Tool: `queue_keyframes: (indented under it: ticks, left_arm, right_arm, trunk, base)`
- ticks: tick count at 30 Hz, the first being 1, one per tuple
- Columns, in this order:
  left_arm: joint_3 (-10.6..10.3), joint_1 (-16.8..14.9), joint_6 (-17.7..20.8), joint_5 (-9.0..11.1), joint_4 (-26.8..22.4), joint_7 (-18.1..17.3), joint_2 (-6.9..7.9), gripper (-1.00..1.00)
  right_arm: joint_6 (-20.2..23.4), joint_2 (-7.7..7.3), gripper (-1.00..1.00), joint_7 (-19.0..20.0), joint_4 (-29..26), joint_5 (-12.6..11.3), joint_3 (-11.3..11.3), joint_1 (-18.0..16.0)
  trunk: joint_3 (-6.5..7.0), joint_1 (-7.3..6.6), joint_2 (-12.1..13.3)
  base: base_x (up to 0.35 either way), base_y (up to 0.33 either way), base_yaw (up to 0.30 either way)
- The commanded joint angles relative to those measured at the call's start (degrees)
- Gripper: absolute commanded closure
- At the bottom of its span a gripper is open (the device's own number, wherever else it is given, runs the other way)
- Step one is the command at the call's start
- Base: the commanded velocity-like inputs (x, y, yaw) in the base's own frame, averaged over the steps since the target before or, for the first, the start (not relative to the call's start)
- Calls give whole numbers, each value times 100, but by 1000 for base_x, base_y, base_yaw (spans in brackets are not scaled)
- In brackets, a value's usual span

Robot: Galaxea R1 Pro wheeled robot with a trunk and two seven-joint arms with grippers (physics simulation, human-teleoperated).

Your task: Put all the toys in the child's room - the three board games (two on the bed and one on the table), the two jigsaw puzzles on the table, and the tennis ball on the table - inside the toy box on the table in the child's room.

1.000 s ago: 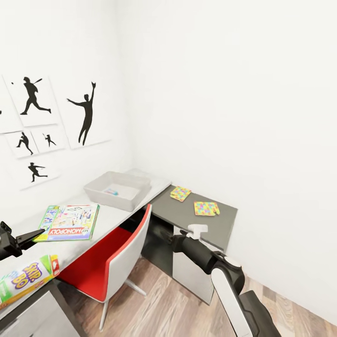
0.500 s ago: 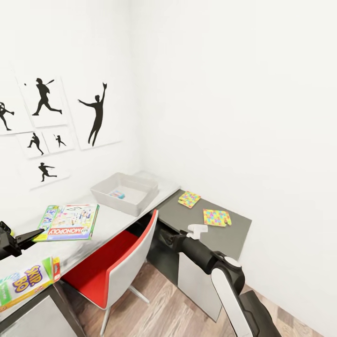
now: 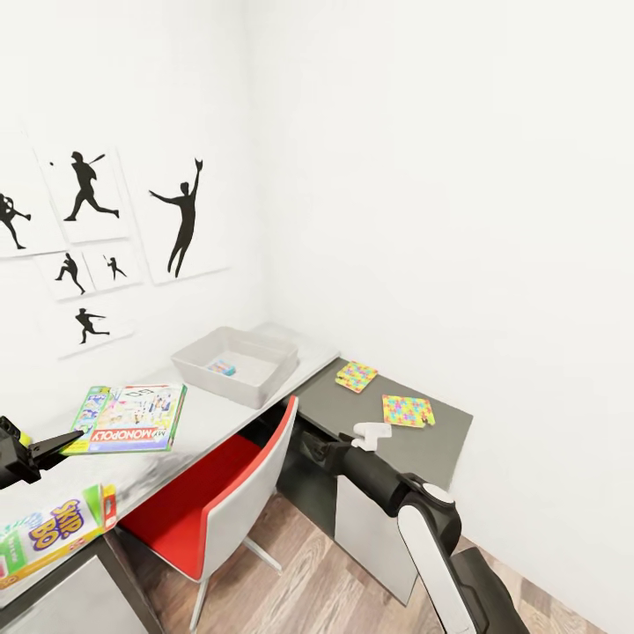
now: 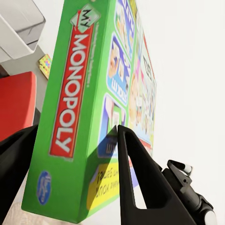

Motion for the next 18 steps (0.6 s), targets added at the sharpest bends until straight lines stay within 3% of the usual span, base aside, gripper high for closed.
queue_keyframes:
  ticks: [1,15,18]
  left_arm:
    - [1,-5,60,-6,1,-25,1,100]
    - [-3,-5,60,0,-19,-25,-9,100]
    - [-1,-5,63,-3,-23,-25,-19,100]
  right_arm:
    - [29,2,-100,12,-5,-5,-6,-5]
    - [85,13,-100,-26,-5,-23,-27,-34]
    - [303,27,-100,-51,-4,-50,-46,-317]
  trunk:
    - [7,-20,31]
    - [258,-327,593]
    - [312,-393,713]
  base:
    - [0,0,0]
    - [0,0,0]
    - [0,0,0]
